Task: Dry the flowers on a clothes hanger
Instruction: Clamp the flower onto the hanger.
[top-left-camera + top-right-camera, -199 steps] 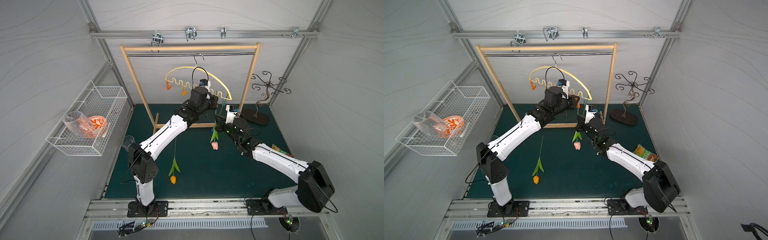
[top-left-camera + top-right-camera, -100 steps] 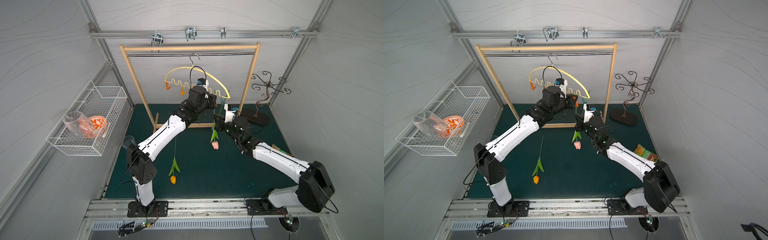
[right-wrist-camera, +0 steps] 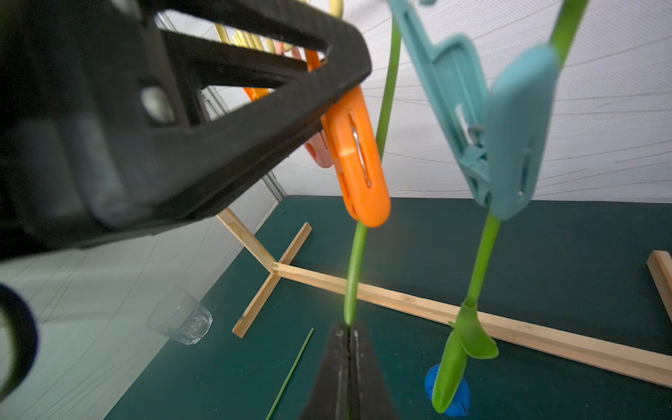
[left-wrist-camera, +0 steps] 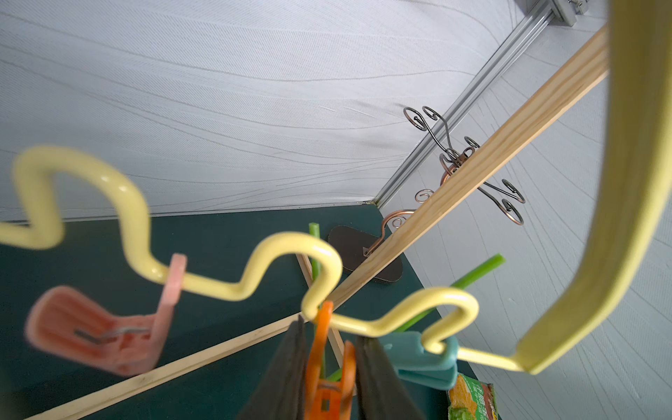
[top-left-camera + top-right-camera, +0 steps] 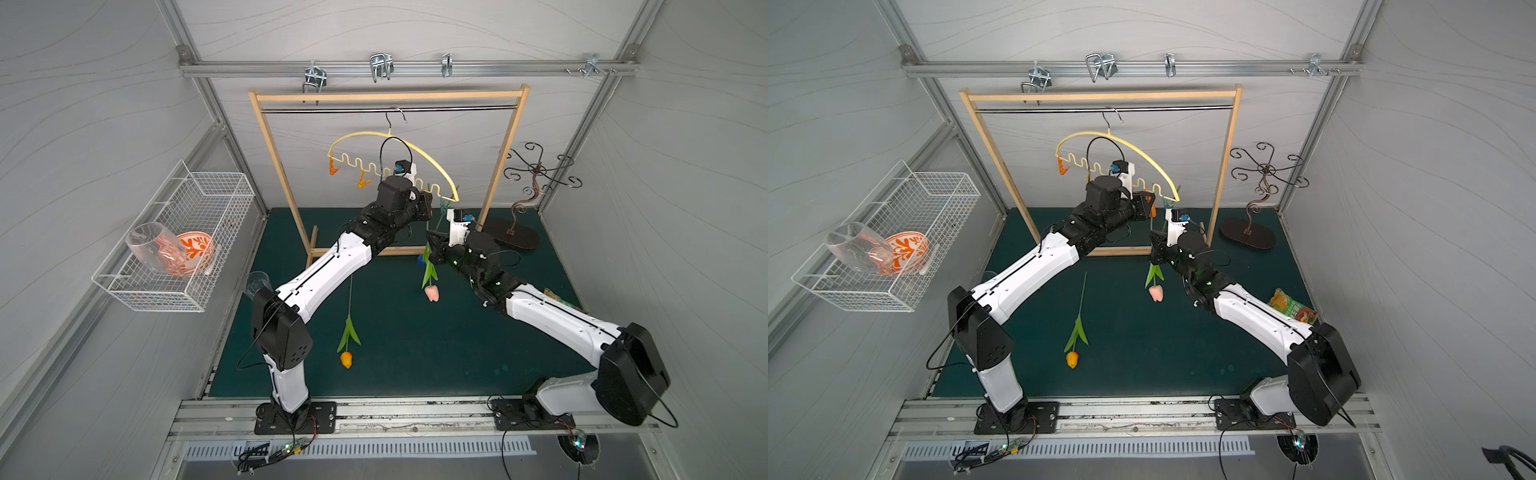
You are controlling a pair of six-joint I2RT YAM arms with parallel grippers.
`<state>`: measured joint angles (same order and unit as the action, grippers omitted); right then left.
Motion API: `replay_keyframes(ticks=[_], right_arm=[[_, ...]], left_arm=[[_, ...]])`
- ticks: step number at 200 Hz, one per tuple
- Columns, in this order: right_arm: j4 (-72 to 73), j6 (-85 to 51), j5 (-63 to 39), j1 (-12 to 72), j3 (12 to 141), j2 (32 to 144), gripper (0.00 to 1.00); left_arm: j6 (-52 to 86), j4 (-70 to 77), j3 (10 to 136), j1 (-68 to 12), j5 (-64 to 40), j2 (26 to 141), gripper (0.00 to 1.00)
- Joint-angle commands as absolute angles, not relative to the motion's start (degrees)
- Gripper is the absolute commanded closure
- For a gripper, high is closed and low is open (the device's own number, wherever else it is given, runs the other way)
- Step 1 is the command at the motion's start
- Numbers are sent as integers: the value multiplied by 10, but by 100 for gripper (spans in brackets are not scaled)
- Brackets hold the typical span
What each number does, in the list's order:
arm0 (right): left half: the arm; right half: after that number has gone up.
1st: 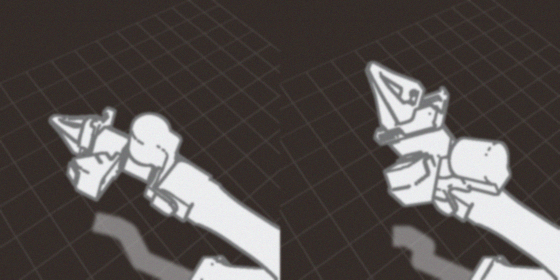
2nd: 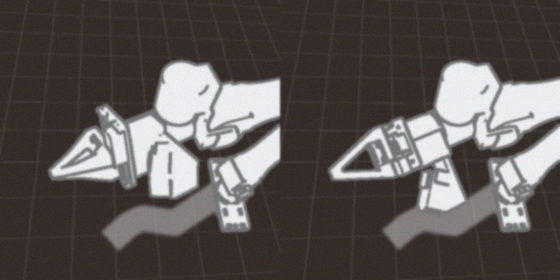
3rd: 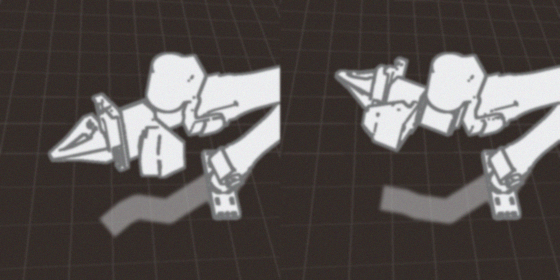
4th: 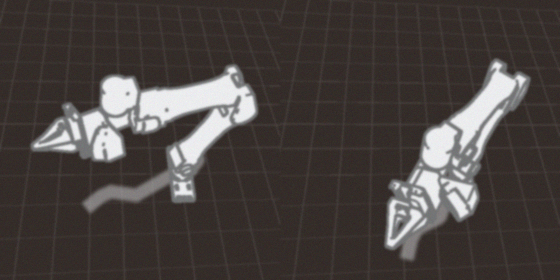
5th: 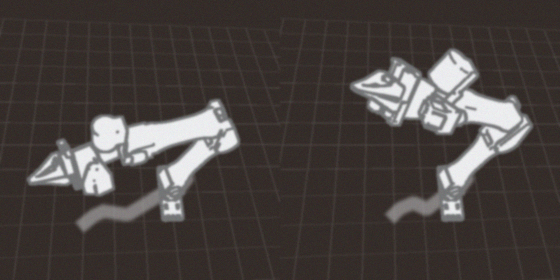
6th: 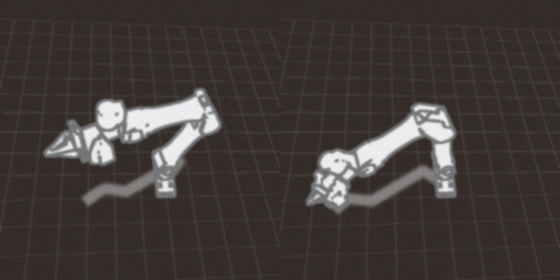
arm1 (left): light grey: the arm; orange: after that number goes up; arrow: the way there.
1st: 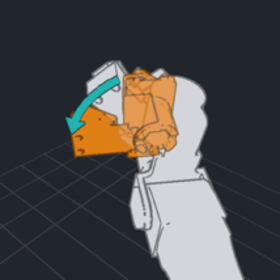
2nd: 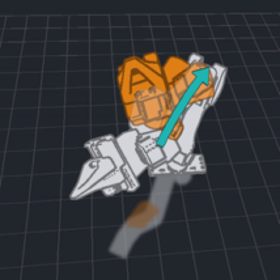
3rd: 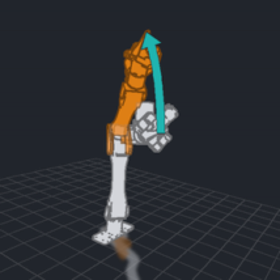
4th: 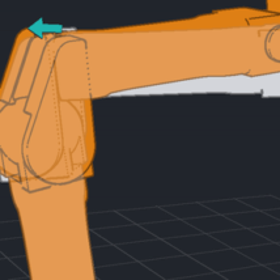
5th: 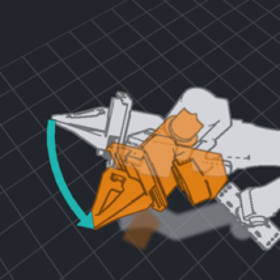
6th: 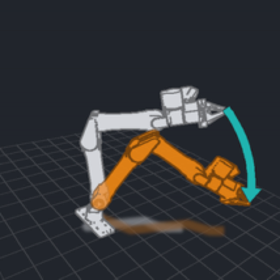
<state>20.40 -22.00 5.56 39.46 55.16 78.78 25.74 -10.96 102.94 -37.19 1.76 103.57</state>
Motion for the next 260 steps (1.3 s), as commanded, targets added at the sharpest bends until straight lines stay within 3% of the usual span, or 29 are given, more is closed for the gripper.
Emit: replay_keyframes(ticks=[1,118,242,260], right_arm=[[211,-207,32,398,576,764,100],[189,-199,14,398,601,772,100],[184,-210,19,398,605,784,100],[181,-210,25,398,606,788,94]], left_arm=[[259,-83,1020,-373,15,1027,74],[260,-65,1002,-374,11,1018,73],[254,-64,986,-373,22,998,39],[254,-62,975,-374,27,989,32]])
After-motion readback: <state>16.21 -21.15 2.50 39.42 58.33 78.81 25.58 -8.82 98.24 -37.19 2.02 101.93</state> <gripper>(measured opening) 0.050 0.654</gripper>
